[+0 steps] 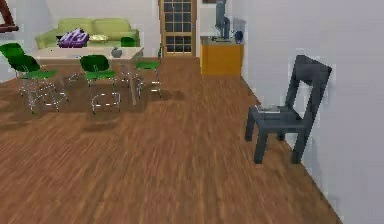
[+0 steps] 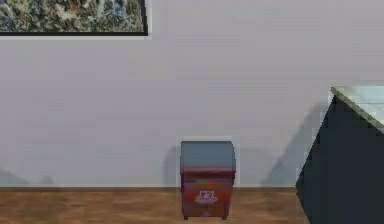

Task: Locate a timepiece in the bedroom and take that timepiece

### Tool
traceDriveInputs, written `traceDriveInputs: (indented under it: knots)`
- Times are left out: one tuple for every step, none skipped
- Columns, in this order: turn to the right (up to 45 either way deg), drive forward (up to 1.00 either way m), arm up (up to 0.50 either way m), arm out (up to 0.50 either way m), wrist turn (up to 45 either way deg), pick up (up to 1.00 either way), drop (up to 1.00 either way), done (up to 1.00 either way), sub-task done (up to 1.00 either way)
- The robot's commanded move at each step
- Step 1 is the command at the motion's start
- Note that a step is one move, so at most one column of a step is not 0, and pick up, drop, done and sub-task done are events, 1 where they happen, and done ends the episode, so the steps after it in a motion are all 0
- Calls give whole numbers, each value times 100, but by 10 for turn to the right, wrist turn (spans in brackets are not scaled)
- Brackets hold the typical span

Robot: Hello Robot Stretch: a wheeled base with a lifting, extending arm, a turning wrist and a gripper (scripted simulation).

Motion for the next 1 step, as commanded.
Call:
traceDriveInputs:
  knots:
    - [-450, 0, 0, 0, 0, 0, 0, 0, 0]
